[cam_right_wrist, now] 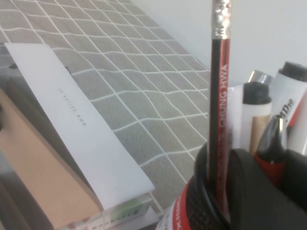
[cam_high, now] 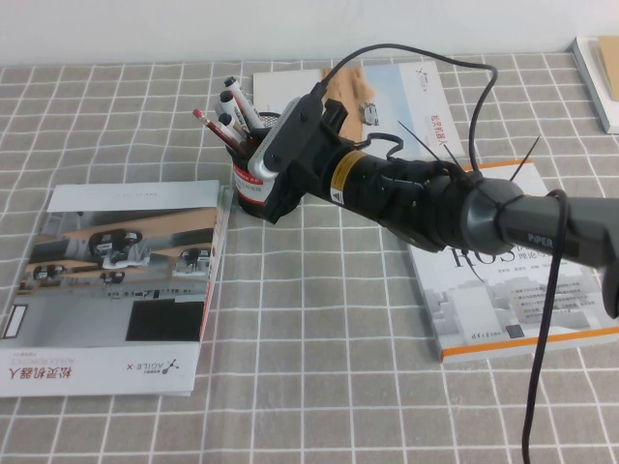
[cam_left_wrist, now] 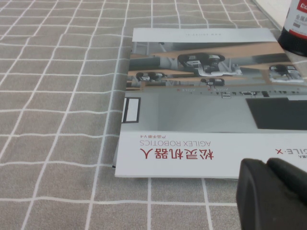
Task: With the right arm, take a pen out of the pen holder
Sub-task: 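Take a marker out of the pen holder and lay it on the table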
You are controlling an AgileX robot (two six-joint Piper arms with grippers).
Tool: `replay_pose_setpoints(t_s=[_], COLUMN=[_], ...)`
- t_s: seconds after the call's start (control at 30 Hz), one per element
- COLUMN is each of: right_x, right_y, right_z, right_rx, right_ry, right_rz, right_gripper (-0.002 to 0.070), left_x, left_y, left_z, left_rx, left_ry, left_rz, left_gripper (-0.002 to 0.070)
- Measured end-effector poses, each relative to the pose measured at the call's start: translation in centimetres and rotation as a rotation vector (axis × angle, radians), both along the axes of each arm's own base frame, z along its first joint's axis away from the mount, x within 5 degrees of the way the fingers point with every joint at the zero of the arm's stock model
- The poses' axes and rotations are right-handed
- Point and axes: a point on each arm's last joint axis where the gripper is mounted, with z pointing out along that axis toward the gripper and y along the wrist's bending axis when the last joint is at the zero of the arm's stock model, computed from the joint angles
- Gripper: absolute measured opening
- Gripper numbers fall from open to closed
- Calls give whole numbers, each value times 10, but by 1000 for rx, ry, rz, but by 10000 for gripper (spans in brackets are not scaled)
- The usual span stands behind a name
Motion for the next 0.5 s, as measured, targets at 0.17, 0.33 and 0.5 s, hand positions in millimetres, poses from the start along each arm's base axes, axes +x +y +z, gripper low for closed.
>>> replay_pose_setpoints(t_s=[0.17, 0.33, 0.5], right_x=[-1, -5, -14], right_y=[-3, -8, -15], right_z=[14, 44, 82], right_rx=[4, 22, 54], right_ry=[7, -24, -77], right_rz=[-21, -37, -49], right_gripper=[60, 60, 60], left_x=[0, 0, 0], left_y=[0, 0, 0], left_z=[0, 0, 0], left_rx=[0, 0, 0], left_ry=[0, 0, 0], left_rz=[0, 0, 0], left_gripper=[-5, -5, -5])
